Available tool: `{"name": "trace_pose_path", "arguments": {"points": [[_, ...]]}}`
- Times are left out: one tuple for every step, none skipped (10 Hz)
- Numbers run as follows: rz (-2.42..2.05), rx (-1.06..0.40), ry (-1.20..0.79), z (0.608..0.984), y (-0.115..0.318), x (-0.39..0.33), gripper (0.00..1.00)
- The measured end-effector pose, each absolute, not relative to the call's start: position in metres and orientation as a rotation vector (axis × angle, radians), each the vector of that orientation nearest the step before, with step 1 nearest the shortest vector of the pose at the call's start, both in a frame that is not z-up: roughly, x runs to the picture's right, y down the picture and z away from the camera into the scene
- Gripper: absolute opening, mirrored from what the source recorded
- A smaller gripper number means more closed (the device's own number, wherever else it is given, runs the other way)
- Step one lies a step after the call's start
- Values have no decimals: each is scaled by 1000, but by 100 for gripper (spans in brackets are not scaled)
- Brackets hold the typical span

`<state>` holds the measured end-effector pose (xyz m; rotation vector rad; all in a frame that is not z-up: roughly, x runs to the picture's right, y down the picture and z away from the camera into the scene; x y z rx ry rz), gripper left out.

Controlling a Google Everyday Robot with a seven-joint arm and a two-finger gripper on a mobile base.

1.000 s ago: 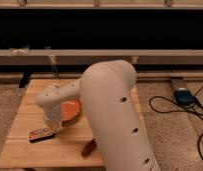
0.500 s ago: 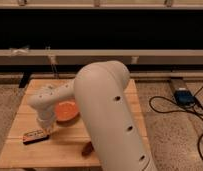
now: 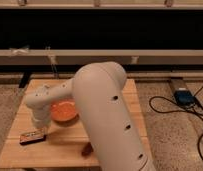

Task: Push the eraser across the table

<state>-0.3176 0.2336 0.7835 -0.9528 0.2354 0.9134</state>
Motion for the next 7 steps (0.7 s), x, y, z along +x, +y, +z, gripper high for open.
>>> {"name": "trace_pose_path", "arguments": {"points": [[912,-964,230,781,233,-320,0],[922,-968,221,778,230,-320,0],[947,-966,217,778,222,-315,2],[966,-966,217,780,213,-307,5],[959,-966,222,779,215,-307,5],[956,-968,221,778,216,-309,5],[962,-966,221,779,214,-307,5]]}}
